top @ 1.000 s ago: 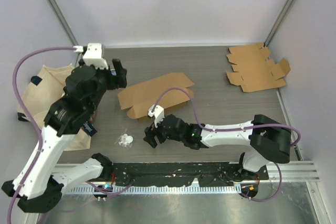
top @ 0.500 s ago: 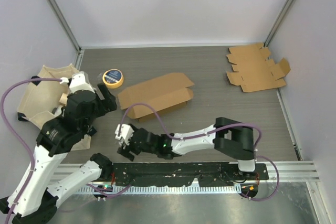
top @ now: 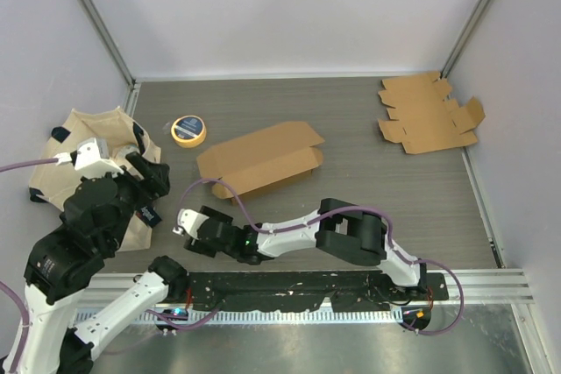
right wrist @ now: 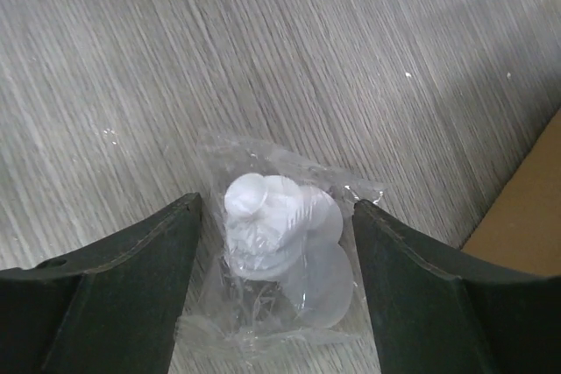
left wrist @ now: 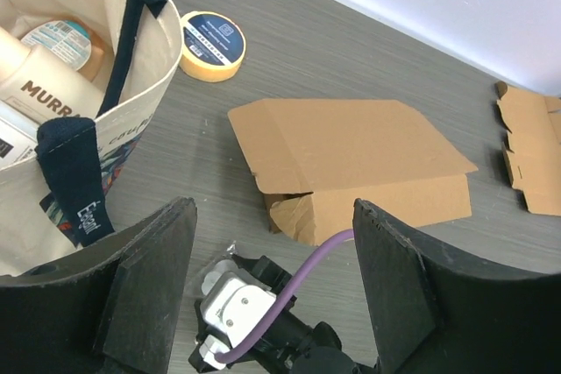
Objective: Fold the paper box
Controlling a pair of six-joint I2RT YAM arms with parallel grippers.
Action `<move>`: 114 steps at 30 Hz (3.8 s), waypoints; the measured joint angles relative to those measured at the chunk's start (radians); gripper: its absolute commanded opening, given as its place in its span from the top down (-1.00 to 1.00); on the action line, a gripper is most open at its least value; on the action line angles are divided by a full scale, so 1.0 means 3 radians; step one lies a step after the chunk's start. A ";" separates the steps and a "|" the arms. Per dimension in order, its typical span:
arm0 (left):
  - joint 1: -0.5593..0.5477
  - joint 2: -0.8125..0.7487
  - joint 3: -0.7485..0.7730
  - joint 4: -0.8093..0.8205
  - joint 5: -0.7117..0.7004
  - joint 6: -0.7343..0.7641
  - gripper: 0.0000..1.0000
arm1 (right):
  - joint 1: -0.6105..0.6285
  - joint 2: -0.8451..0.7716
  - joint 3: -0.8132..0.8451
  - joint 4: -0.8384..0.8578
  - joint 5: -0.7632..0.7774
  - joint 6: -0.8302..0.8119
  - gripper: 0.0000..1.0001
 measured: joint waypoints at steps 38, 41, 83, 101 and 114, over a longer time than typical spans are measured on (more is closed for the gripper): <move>-0.1898 0.2837 -0.1024 0.2866 -0.0028 0.3671 -0.71 | -0.2071 -0.5053 -0.3106 -0.1745 0.0309 0.2159 0.31; -0.1956 0.3059 -0.1274 0.3301 -0.0393 0.4009 -0.61 | -0.2104 -0.5046 -0.3105 -0.1850 0.0252 0.2218 0.31; -0.1147 0.3141 0.1013 0.0783 0.1050 0.2982 1.00 | -0.2201 -0.3855 -0.2618 -0.0247 -0.1419 0.1864 0.12; -0.0973 0.3159 0.1205 0.0563 0.1386 0.3033 1.00 | -0.2190 -0.3201 -0.2998 0.1038 -0.0718 0.1640 -0.50; -0.0938 0.3073 0.1150 0.0546 0.1512 0.3423 1.00 | -0.2740 -0.4386 -0.3794 0.0868 -0.0614 0.0753 -0.52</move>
